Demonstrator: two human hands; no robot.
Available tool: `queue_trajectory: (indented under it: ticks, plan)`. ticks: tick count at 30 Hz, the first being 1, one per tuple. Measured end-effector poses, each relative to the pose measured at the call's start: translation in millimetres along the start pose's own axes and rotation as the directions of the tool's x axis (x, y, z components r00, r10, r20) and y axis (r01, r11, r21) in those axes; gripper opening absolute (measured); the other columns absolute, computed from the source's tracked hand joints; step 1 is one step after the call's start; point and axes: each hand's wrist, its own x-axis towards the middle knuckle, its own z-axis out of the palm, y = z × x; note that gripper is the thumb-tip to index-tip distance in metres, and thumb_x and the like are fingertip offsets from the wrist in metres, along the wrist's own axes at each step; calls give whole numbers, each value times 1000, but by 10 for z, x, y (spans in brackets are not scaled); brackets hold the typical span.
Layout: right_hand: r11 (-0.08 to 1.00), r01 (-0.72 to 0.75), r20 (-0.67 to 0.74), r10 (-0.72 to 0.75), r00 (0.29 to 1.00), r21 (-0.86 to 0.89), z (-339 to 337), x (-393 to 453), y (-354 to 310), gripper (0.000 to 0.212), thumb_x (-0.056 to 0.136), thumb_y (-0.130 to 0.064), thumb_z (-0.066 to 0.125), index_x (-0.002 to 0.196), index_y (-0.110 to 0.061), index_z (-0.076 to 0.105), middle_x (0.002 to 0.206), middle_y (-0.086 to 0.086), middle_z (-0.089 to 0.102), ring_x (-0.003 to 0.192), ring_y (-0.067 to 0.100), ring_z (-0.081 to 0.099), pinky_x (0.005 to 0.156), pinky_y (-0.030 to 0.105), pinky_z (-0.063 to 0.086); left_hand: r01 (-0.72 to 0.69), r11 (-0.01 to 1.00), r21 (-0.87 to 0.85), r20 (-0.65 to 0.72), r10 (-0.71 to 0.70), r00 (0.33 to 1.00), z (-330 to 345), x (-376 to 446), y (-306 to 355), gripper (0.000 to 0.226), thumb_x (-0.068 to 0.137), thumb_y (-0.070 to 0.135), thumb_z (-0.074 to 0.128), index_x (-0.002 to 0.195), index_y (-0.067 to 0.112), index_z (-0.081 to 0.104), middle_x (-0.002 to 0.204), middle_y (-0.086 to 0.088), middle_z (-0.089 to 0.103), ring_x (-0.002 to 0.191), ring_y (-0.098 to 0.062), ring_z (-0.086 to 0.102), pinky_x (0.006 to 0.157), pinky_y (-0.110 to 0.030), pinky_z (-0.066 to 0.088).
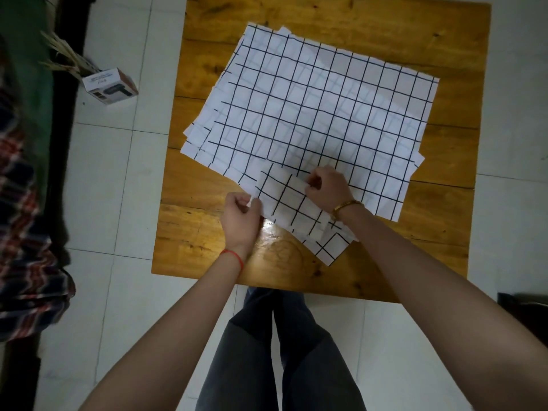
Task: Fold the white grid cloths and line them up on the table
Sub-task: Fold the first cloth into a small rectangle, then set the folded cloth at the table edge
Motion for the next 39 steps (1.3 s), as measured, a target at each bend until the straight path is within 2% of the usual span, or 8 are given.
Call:
queue_trajectory:
  ticks: [3, 6, 10, 13, 19, 23, 33, 39]
  plan:
    - [969, -137, 65, 126, 990, 205, 57, -77, -133, 10, 82, -14, 63, 91, -9, 63, 85, 1, 56, 81, 15, 51, 63, 18, 40, 149, 967, -207, 34, -145, 989, -179, 48, 43, 20, 86, 14, 67, 101, 16, 54, 84, 0, 57, 77, -11, 55, 68, -18, 48]
    - [866, -305, 154, 264, 952, 396, 161, -156, -310, 15, 82, -17, 63, 94, -9, 64, 85, 3, 59, 83, 20, 56, 73, 32, 48, 333, 856, -395, 202, -273, 941, -348, 100, 28, 19, 86, 11, 69, 95, 12, 53, 88, -7, 60, 80, -15, 60, 78, -26, 59]
    - [683, -423, 235, 355, 905, 596, 364, -276, -553, 5, 78, -18, 65, 82, -19, 62, 96, 10, 67, 95, 29, 63, 89, 47, 52, 328, 922, -203, 306, -258, 916, -534, 158, -60, 30, 84, 16, 71, 64, 17, 49, 67, -4, 48, 68, -17, 48, 65, -28, 52]
    - [608, -445, 250, 382, 890, 657, 555, -345, -691, 12, 74, -20, 68, 84, -21, 62, 100, 11, 66, 99, 30, 62, 91, 49, 51, 270, 957, -103, 237, -240, 941, -710, 222, -113, 20, 84, 15, 70, 70, 12, 55, 68, -4, 51, 65, -17, 47, 63, -27, 40]
    - [935, -230, 91, 213, 973, 270, 901, -549, -905, 15, 85, -22, 64, 94, -10, 64, 84, 3, 64, 79, 18, 59, 70, 27, 51, 115, 982, 151, 136, -136, 981, -1155, 357, -203, 8, 88, 11, 64, 85, 18, 63, 80, -1, 61, 74, -14, 55, 67, -18, 46]
    - [975, -182, 125, 167, 978, 124, 1147, -648, -1077, 18, 86, -29, 63, 97, -14, 65, 88, 1, 65, 81, 14, 57, 78, 31, 51, 13, 948, 319, 110, -51, 993, -1440, 434, -340, 13, 83, 10, 66, 92, 20, 66, 79, 3, 64, 85, -21, 61, 87, -28, 49]
    - [980, -196, 144, 191, 971, 21, 1718, -791, -1475, 17, 90, -27, 58, 97, -13, 63, 90, 2, 63, 83, 16, 57, 70, 25, 46, -87, 911, 404, 139, 33, 990, -1930, 574, -693, 29, 83, 14, 70, 111, 10, 65, 91, -3, 67, 80, -18, 62, 84, -30, 52]
    - [968, -241, 81, 246, 966, -68, 1837, -822, -1476, 15, 91, -29, 55, 94, -16, 61, 84, -1, 59, 78, 15, 55, 66, 26, 45, -154, 901, 406, 230, 62, 971, -1992, 563, -806, 36, 87, 13, 66, 122, 12, 59, 100, 4, 63, 77, -11, 59, 57, 1, 37]
